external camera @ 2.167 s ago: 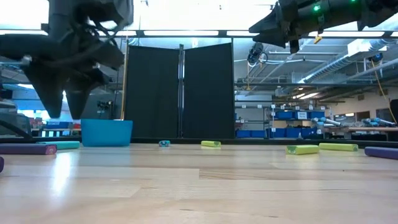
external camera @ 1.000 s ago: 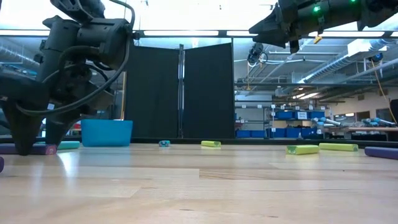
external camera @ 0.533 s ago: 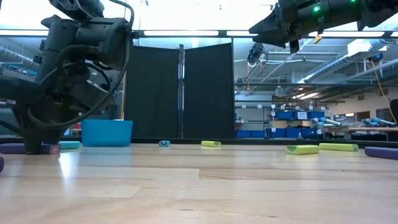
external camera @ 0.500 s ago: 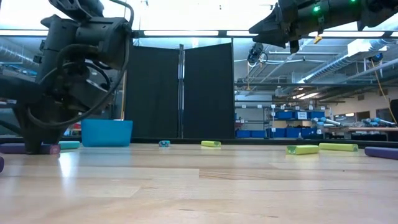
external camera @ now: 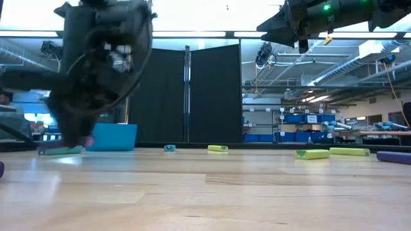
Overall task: Sort blocks
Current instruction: Put the purple block into the transparent bin
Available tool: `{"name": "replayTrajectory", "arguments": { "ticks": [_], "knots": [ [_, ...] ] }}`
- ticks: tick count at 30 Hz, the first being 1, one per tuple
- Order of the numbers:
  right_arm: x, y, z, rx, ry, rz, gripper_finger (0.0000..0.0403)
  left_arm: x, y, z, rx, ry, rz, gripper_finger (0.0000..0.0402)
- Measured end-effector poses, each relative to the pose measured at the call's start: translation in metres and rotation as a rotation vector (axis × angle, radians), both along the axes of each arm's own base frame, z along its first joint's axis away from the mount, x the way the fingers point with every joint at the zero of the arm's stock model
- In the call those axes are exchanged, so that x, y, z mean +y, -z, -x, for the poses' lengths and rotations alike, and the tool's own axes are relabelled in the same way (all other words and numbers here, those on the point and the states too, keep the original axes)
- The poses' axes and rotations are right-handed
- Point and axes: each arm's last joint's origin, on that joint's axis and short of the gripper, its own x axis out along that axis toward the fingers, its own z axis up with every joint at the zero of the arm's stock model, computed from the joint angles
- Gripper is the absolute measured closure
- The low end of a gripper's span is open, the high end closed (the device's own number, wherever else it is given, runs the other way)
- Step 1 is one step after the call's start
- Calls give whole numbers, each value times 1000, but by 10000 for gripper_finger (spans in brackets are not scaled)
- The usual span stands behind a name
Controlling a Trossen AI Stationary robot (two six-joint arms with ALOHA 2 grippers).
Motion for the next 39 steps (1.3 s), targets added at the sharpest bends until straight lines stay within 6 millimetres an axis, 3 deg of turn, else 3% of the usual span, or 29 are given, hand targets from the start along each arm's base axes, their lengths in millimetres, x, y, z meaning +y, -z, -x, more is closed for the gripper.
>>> {"name": "replayTrajectory", "arguments": {
  "ticks": [4, 8, 13, 16, 20, 23, 25, 30, 39],
  "knots": [
    [0, -5, 3, -34, 0, 14, 224, -4, -26, -12, -42, 8, -44, 297],
    [0, -17, 12, -89, 0, 34, 224, -13, -61, -37, -229, 72, -67, 297],
    [2, -37, 29, -182, -39, 50, 224, -19, -99, -78, -674, 136, -38, 297],
    [3, -55, 38, -204, -79, 43, 224, -21, -108, -104, -922, 161, -34, 297],
    [6, -79, 48, -184, -108, 34, 224, -22, -100, -138, -1169, 160, -13, 297],
    [9, -95, 54, -169, -133, 32, 224, -22, -82, -161, -1302, 152, 33, 297],
    [11, -107, 57, -163, -145, 35, 224, -21, -67, -173, -1357, 128, 67, 297],
    [15, -130, 66, -152, -169, 34, 224, -26, -53, -216, -1471, 122, 195, 297],
    [16, -137, 69, -138, -178, 34, 224, -44, -37, -292, -1547, 204, 358, 297]
  ]
}}
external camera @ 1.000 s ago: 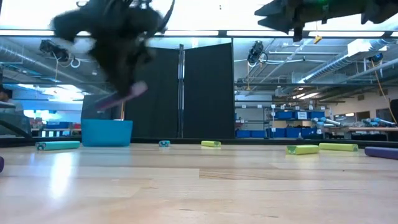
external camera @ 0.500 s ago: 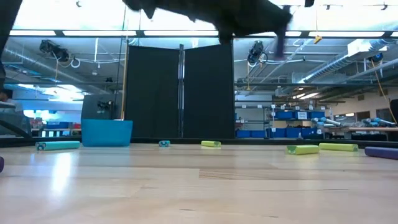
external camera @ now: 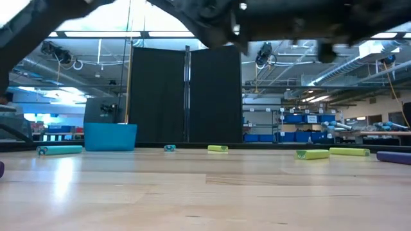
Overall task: Sort blocks
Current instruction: Put the purple block into the transparent bin, then put the green block into the yellow bin
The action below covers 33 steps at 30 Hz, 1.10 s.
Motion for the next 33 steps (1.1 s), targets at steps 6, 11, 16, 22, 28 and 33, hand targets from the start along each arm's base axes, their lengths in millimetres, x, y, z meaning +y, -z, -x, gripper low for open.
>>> {"name": "replayTrajectory", "arguments": {
  "ticks": [6, 11, 16, 22, 28, 33],
  "knots": [
    [0, 0, -1, 4, 0, 0, 224, -8, 26, -34, -28, 70, 59, 297],
    [0, 1, -2, 6, 1, 5, 224, -16, 48, -53, -56, 115, 129, 297],
    [0, 1, -3, 9, 2, 7, 224, -22, 66, -50, -27, 117, 158, 297],
    [0, 2, -5, 13, 2, 8, 224, -25, 65, -50, -34, 114, 142, 297],
    [0, 3, -5, 29, 1, 1, 224, -30, 66, -49, 5, 125, 173, 197],
    [0, 5, -5, 50, 1, 2, 224, -23, 66, -50, 16, 139, 183, 116]
  ]
}}
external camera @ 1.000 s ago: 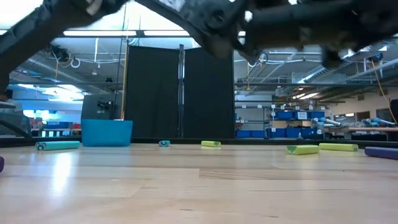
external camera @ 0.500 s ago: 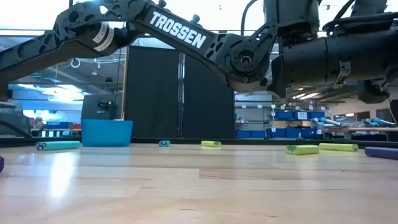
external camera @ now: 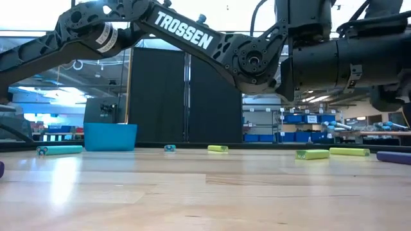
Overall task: Sort blocks
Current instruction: Put the green block into the yellow bin
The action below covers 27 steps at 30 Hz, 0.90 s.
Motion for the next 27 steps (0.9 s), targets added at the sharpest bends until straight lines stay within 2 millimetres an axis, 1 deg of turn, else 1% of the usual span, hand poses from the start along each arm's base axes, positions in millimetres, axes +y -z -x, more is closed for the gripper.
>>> {"name": "replayTrajectory", "arguments": {
  "ticks": [3, 6, 9, 12, 14, 16, 18, 20, 25, 27],
  "knots": [
    [0, 1, 0, 10, 0, 0, 224, 6, -9, 0, -9, 10, 7, 117],
    [0, 2, 0, 23, 2, 1, 224, 9, -28, 1, -30, 20, -17, 149],
    [-1, 3, 2, 35, 19, 0, 224, 11, -48, 5, 56, -9, -103, 188],
    [-1, 3, 5, 36, 29, 2, 224, 14, -62, 11, 173, -54, -215, 224],
    [-1, 2, 7, 30, 31, -2, 224, 15, -72, 15, 208, -75, -255, 245],
    [-1, 3, 10, 43, 39, -11, 224, 14, -86, 20, 215, -87, -273, 261],
    [-3, 6, 12, 68, 90, -26, 224, 12, -103, 25, 198, -98, -279, 274],
    [-4, 10, 14, 110, 140, -33, 224, 6, -118, 30, 172, -128, -297, 283],
    [-6, 14, 17, 142, 212, -59, 224, -4, -149, 52, 269, -277, -435, 302],
    [-7, 16, 18, 152, 223, -82, 224, -6, -155, 58, 302, -285, -470, 307]
  ]
}}
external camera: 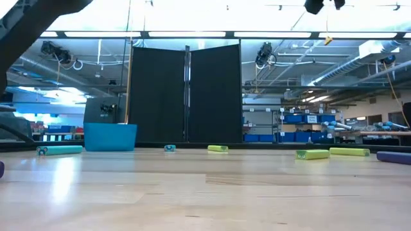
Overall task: Sort blocks
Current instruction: Put the green block into the yellow bin
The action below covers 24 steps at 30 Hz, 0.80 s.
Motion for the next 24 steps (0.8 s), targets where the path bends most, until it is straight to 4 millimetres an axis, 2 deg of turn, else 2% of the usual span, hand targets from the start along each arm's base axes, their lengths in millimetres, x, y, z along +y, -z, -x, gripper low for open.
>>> {"name": "replayTrajectory", "arguments": {
  "ticks": [7, 14, 19, 24],
  "knots": [
    [-1, 18, 0, 132, 54, -92, 224, -21, 0, 11, 57, -27, -44, 311],
    [-1, 33, -5, 243, 85, -159, 224, -26, 10, 20, 167, -172, -74, 312],
    [-1, 37, -8, 268, 92, -171, 224, -45, 13, 29, 185, -240, -103, 312],
    [-1, 38, -8, 278, 93, -172, 224, -48, 14, 33, 179, -330, -102, 312]
  ]
}}
